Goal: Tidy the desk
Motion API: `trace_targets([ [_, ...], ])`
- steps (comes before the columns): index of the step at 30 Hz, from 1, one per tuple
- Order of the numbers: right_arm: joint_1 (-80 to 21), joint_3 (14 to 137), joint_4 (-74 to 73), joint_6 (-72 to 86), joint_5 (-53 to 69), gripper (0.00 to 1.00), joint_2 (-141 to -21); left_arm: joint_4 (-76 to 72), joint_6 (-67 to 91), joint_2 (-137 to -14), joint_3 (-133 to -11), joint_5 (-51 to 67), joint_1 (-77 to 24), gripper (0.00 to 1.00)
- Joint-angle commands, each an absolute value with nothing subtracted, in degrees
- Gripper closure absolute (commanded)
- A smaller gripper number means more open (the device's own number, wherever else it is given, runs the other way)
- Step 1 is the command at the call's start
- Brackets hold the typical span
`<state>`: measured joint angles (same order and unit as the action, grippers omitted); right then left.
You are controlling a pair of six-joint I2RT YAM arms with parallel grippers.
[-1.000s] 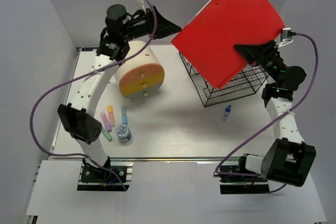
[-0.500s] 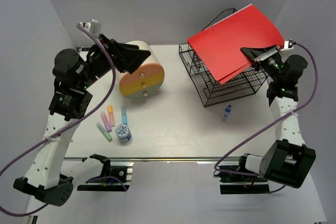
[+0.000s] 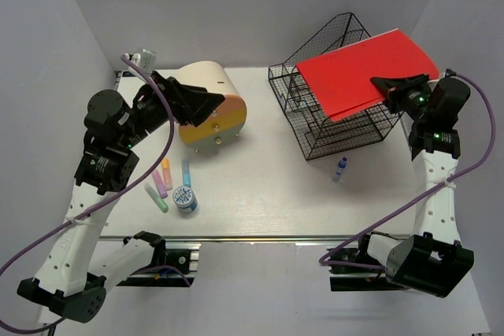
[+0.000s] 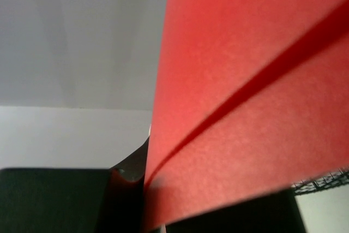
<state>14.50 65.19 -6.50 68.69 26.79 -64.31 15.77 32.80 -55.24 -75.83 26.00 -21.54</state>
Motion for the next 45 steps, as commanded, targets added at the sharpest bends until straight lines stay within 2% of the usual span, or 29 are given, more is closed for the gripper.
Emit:
trace_targets([
  [1, 14.8, 65.5, -8.3, 69.7, 25.5, 1.00, -63.4, 14.9, 33.5, -53.3, -75.1, 26.3, -21.9, 0.12],
  [19, 14.5, 63.3, -6.8, 72.7, 26.7, 1.00, -67.0, 12.8, 33.8, -52.6, -72.7, 27.0, -21.9, 0.12],
  [45, 12.7, 60.1, 4.5, 76.1, 25.8, 1.00, -73.0, 11.9, 34.1, -53.2, -71.8, 26.6, -21.9, 0.12],
])
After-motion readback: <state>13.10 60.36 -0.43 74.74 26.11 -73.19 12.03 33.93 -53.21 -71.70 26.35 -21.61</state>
